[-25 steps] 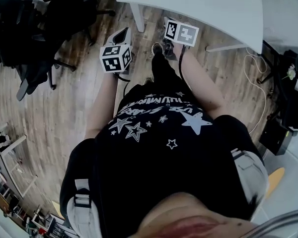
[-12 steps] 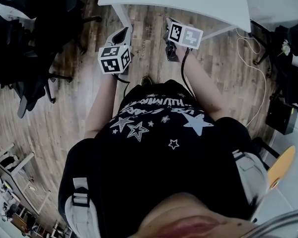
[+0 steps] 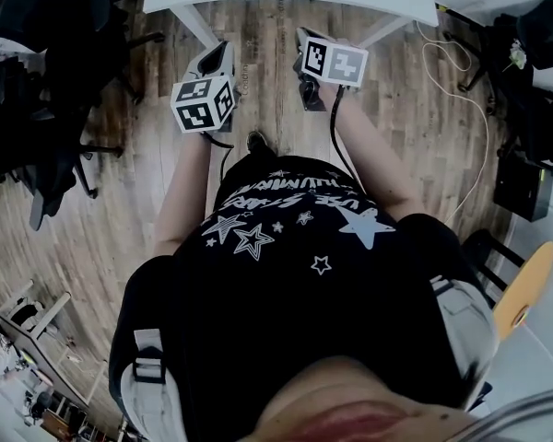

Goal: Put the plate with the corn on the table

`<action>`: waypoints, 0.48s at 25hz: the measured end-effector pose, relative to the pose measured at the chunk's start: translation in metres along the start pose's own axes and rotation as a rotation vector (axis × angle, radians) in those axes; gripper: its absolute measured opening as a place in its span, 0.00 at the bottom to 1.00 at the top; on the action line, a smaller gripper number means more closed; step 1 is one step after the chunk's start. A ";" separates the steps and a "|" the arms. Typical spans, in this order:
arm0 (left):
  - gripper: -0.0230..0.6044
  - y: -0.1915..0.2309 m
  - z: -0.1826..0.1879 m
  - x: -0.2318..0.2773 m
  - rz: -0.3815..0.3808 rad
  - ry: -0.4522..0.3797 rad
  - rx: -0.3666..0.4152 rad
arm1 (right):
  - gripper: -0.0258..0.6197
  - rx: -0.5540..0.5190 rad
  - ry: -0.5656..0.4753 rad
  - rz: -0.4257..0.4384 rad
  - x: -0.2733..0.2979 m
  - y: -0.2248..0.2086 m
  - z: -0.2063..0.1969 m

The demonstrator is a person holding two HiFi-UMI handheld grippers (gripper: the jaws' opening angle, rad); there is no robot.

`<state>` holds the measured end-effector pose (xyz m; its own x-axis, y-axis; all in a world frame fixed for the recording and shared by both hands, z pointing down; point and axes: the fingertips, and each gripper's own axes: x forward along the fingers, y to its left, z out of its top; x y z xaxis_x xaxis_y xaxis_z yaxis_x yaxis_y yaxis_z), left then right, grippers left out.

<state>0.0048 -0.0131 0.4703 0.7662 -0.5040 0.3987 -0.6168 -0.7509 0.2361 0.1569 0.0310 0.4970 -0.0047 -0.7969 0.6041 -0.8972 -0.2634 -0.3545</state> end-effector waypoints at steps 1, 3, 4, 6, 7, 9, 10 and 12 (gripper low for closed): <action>0.04 -0.008 -0.002 -0.002 0.000 0.001 0.003 | 0.05 0.005 -0.001 0.003 -0.007 -0.004 -0.003; 0.04 -0.022 -0.007 -0.007 0.001 0.002 0.005 | 0.05 0.014 0.000 0.008 -0.020 -0.011 -0.010; 0.04 -0.029 -0.009 -0.010 0.002 0.002 0.006 | 0.05 0.015 0.000 0.009 -0.027 -0.014 -0.014; 0.04 -0.041 -0.013 -0.015 0.003 0.000 0.012 | 0.05 0.013 -0.004 0.010 -0.038 -0.020 -0.018; 0.04 -0.047 -0.014 -0.017 0.003 -0.001 0.015 | 0.05 0.013 -0.007 0.011 -0.043 -0.023 -0.020; 0.04 -0.057 -0.016 -0.022 0.005 -0.001 0.020 | 0.05 0.012 -0.015 0.014 -0.054 -0.027 -0.022; 0.04 -0.062 -0.017 -0.025 0.005 -0.002 0.022 | 0.05 0.012 -0.018 0.016 -0.059 -0.029 -0.023; 0.04 -0.075 -0.021 -0.030 0.005 -0.004 0.027 | 0.05 0.014 -0.022 0.020 -0.071 -0.034 -0.028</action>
<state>0.0243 0.0675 0.4589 0.7642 -0.5092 0.3959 -0.6152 -0.7598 0.2103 0.1750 0.1115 0.4860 -0.0125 -0.8139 0.5808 -0.8907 -0.2550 -0.3764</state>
